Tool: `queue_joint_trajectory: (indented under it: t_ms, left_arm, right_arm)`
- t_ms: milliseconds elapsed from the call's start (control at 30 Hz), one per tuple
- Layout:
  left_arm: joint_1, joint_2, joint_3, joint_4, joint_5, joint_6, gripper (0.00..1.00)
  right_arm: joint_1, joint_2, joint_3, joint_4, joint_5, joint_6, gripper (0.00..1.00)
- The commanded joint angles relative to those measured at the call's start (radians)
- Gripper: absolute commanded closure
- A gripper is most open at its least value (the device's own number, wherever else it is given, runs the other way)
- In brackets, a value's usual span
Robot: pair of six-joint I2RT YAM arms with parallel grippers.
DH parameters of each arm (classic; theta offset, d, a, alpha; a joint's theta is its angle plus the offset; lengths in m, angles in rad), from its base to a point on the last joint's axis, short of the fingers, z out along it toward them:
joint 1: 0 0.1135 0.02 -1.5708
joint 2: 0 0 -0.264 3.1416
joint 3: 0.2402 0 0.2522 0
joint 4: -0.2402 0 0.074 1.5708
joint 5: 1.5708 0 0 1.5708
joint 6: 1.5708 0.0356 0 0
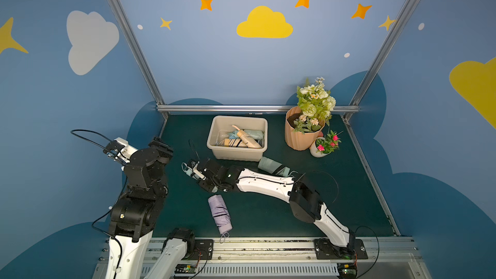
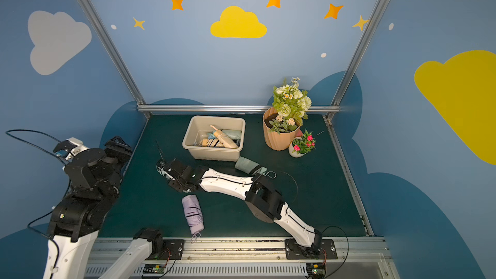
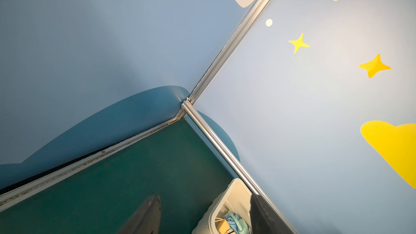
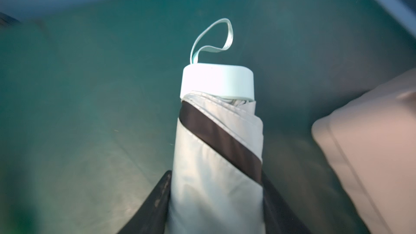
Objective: Put the umbrella into the storage box
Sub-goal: Pick up the umbrella from the storage box, then place the umbrella in the storage box.
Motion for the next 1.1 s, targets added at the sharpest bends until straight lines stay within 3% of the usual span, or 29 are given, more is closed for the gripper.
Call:
queue_joint_trajectory:
  t_ms: [0,500,900,1067]
  left_arm:
    - [0.003,-0.018,-0.010,-0.007,-0.032,-0.013,0.32]
    - [0.003,-0.070,-0.024,-0.135,-0.054,-0.134,0.31]
    - [0.003,-0.075,-0.214,-0.225,0.173,-0.265,0.28]
    - [0.003,-0.074,-0.335,-0.200,0.308,-0.257,0.23]
  right_arm:
    - [-0.024,-0.112,-0.037,0.136,-0.061,-0.012,0.73]
    - [-0.241,-0.396,-0.249,0.232,-0.452,-0.068,0.73]
    - [-0.495,-0.369,-0.133,0.010,-0.761,-0.173,0.73]
    - [-0.539,-0.290,-0.056,-0.105,-0.776,-0.262,0.72]
